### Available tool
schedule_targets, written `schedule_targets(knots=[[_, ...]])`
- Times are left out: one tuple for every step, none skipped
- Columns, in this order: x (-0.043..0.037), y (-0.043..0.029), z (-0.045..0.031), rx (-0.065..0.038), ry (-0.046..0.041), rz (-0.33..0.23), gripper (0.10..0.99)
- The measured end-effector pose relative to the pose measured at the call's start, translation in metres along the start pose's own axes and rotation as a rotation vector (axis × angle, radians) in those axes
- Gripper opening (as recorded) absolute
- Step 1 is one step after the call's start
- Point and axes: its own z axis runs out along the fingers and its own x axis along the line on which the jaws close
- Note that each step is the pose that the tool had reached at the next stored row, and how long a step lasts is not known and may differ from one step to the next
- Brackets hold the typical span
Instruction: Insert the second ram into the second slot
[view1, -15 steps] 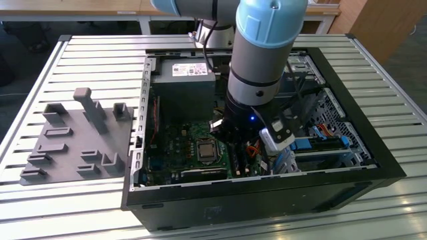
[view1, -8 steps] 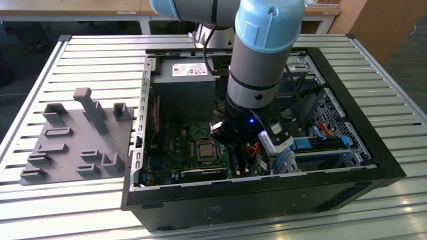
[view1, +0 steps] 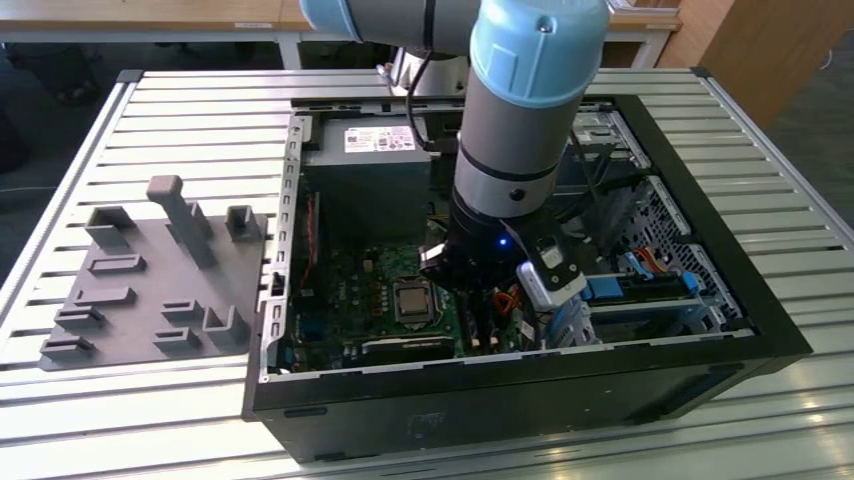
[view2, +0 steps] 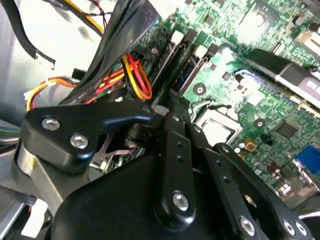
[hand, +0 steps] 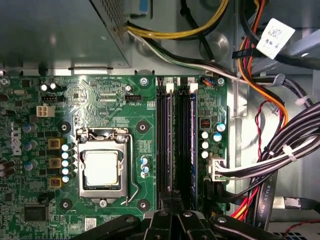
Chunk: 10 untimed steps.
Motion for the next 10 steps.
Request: schedule_targets(knots=[[0.0001, -0.0003, -0.0038, 0.002, 0.0005, 0.0, 0.106], [0.0002, -0.0007, -0.0077, 0.003, 0.001, 0.0, 0.106], [0.0001, -0.0006, -0.0107, 0.003, 0.0009, 0.0, 0.106], [0.0001, -0.0007, -0.0169, 0.004, 0.0009, 0.0, 0.106], [0.0001, -0.0008, -0.0199, 0.003, 0.0009, 0.0, 0.106], [0.0001, -0.0008, -0.0216, 0.004, 0.001, 0.0, 0.106], [0.0001, -0.0008, -0.0231, 0.003, 0.0009, 0.0, 0.106], [0.0002, -0.0008, -0.0246, 0.003, 0.0009, 0.0, 0.106], [0.0001, -0.0008, -0.0255, 0.004, 0.001, 0.0, 0.106], [0.0001, -0.0008, -0.0261, 0.004, 0.001, 0.0, 0.106]])
